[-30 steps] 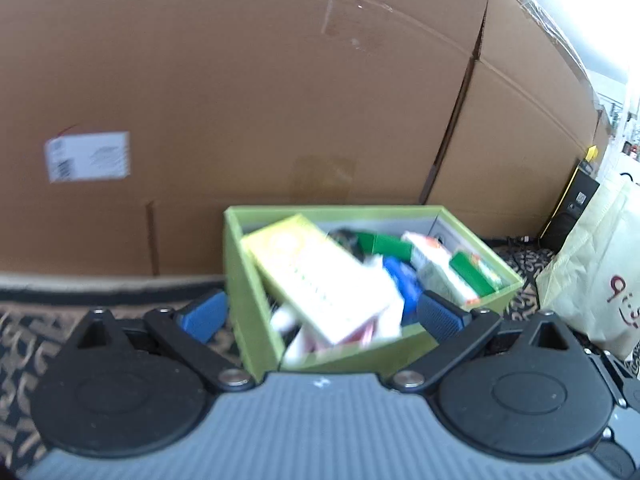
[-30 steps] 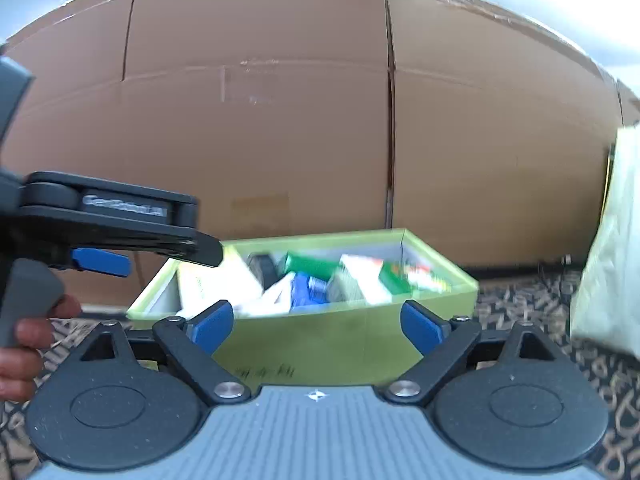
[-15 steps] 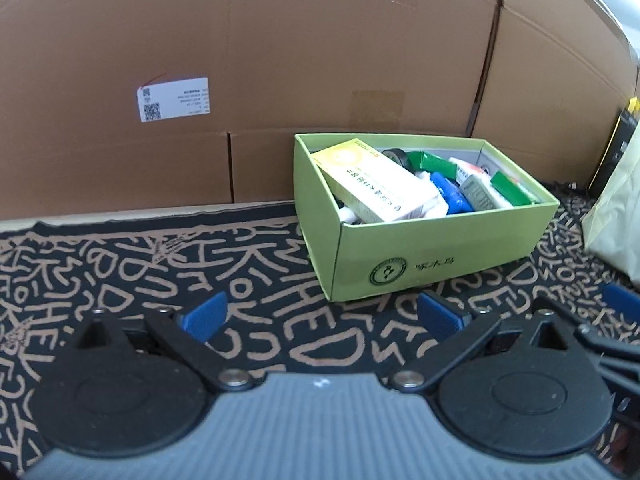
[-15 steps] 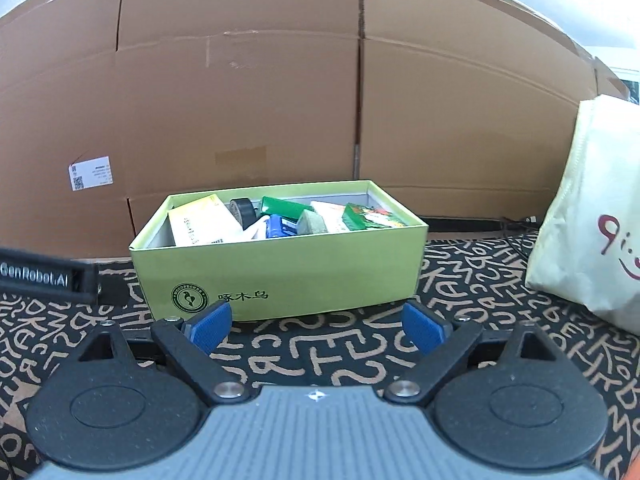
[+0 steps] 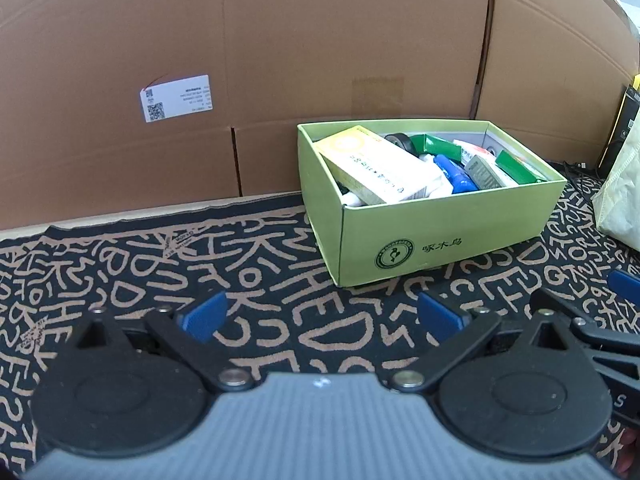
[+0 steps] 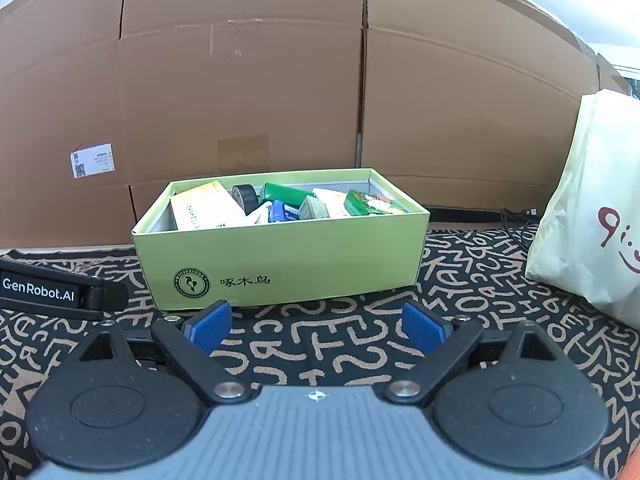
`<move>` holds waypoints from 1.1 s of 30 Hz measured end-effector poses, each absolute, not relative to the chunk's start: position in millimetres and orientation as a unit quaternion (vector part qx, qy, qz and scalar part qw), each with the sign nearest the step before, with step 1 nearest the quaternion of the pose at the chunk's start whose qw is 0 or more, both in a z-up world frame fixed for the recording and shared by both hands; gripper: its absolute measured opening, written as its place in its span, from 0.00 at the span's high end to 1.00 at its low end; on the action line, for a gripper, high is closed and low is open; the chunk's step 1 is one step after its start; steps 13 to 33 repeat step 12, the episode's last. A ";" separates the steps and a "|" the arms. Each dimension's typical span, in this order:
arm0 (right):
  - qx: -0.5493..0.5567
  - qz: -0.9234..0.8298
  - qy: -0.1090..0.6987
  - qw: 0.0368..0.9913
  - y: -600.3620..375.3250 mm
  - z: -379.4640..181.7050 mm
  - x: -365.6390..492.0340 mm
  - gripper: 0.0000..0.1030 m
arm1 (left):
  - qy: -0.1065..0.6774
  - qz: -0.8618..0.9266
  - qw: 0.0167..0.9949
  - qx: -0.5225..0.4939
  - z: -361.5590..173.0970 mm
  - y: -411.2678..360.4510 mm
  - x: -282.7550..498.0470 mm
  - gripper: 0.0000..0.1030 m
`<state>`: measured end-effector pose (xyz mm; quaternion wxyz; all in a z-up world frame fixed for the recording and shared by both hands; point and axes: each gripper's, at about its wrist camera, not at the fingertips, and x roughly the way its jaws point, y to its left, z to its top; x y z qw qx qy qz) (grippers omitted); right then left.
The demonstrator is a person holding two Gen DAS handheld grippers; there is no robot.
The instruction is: Organize objects
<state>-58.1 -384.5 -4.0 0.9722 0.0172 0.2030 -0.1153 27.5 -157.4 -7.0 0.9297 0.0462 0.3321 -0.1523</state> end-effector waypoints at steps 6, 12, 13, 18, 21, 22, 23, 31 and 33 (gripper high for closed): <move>0.020 -0.113 0.209 0.971 -383.6 -6.0 -56.0 0.08 | 0.331 -0.163 0.928 0.049 -8.3 -157.5 25.8 0.00; 0.021 -0.111 0.211 0.971 -381.5 -7.0 -56.1 0.08 | 0.330 -0.163 0.928 0.051 -7.3 -156.2 24.9 0.00; 0.021 -0.111 0.211 0.971 -381.5 -7.0 -56.1 0.08 | 0.330 -0.163 0.928 0.051 -7.3 -156.2 24.9 0.00; 0.021 -0.111 0.211 0.971 -381.5 -7.0 -56.1 0.08 | 0.330 -0.163 0.928 0.051 -7.3 -156.2 24.9 0.00; 0.021 -0.111 0.211 0.971 -381.5 -7.0 -56.1 0.08 | 0.330 -0.163 0.928 0.051 -7.3 -156.2 24.9 0.00; 0.021 -0.111 0.211 0.971 -381.5 -7.0 -56.1 0.08 | 0.330 -0.163 0.928 0.051 -7.3 -156.2 24.9 0.00; 0.021 -0.111 0.211 0.971 -381.5 -7.0 -56.1 0.08 | 0.330 -0.163 0.928 0.051 -7.3 -156.2 24.9 0.00; 0.021 -0.111 0.211 0.971 -381.5 -7.0 -56.1 0.08 | 0.330 -0.163 0.928 0.051 -7.3 -156.2 24.9 0.00; 0.021 -0.111 0.211 0.971 -381.5 -7.0 -56.1 0.08 | 0.330 -0.163 0.928 0.051 -7.3 -156.2 24.9 0.00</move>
